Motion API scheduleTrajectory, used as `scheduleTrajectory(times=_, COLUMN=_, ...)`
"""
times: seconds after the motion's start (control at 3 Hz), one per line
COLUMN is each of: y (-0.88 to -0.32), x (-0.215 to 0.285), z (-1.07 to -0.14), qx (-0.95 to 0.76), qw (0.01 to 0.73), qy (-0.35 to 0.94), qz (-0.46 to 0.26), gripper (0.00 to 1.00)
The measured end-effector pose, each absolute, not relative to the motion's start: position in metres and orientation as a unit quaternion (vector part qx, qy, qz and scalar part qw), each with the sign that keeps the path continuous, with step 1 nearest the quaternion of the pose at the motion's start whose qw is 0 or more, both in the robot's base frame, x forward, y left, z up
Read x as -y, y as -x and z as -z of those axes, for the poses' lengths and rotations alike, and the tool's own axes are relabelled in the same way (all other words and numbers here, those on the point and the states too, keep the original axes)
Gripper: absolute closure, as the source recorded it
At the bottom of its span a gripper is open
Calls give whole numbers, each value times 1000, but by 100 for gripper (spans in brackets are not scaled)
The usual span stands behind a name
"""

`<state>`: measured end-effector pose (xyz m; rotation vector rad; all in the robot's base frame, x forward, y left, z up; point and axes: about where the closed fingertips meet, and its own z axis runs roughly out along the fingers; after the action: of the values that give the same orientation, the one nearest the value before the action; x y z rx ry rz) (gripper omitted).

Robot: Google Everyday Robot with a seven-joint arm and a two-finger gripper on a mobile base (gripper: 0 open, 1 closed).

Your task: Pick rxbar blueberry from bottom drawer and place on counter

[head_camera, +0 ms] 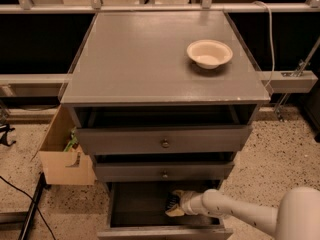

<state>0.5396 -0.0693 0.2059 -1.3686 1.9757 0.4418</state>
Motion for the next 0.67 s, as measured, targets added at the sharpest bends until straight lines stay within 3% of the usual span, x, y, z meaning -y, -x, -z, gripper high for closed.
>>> scheduleTrajectory(times=0.67, y=-476, x=113, z=-281, qx=-732, qw=333, qy=569, qz=-172, gripper=100)
